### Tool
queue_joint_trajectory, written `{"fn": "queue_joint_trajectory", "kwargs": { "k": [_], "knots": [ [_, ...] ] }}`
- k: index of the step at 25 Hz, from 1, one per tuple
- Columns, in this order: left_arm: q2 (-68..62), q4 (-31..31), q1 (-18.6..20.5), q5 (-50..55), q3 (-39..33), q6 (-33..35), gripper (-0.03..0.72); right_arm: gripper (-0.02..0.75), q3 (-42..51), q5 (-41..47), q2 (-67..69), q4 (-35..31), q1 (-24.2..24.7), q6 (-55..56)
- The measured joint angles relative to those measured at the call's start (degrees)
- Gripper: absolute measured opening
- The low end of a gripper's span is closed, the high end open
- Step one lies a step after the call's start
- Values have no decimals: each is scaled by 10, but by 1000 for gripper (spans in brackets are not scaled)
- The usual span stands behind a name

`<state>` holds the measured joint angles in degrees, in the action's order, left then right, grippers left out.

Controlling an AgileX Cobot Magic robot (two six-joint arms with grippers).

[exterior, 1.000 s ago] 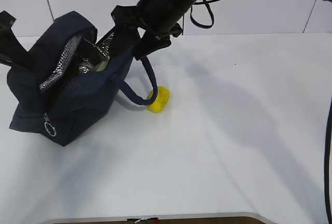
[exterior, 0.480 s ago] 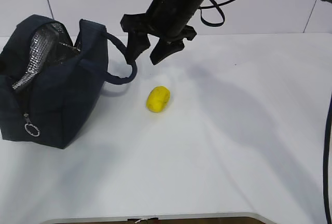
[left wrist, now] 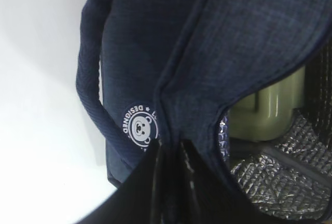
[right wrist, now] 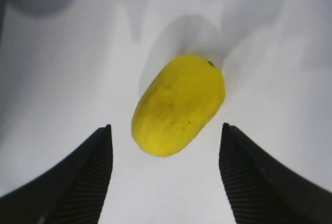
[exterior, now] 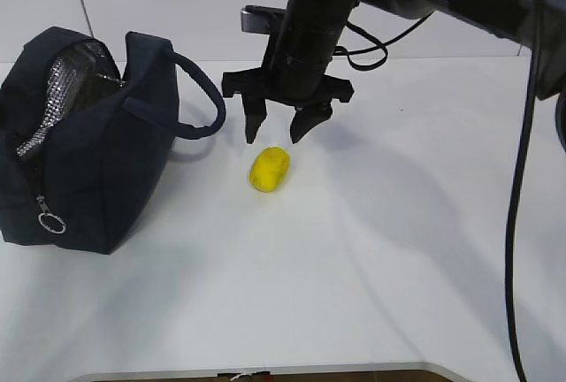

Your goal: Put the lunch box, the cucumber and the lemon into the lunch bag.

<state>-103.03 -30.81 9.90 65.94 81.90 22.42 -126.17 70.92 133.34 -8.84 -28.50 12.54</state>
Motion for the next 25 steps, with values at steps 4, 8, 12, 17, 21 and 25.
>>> {"fn": "queue_joint_trajectory", "kwargs": {
  "k": [4, 8, 12, 17, 21, 25],
  "knots": [
    [0, 0, 0, 0, 0, 0, 8, 511, 0, -3, 20, 2, -1, 39],
    [0, 0, 0, 0, 0, 0, 8, 511, 0, -21, 38, 2, -1, 60],
    [0, 0, 0, 0, 0, 0, 8, 511, 0, -43, 40, 2, -1, 69],
    [0, 1, 0, 0, 0, 0, 8, 511, 0, -45, 50, 4, -1, 75],
    [0, 1, 0, 0, 0, 0, 8, 511, 0, -45, 63, 4, -1, 77],
    [0, 1, 0, 0, 0, 0, 8, 511, 0, -45, 68, 19, -1, 77]
  ]
}}
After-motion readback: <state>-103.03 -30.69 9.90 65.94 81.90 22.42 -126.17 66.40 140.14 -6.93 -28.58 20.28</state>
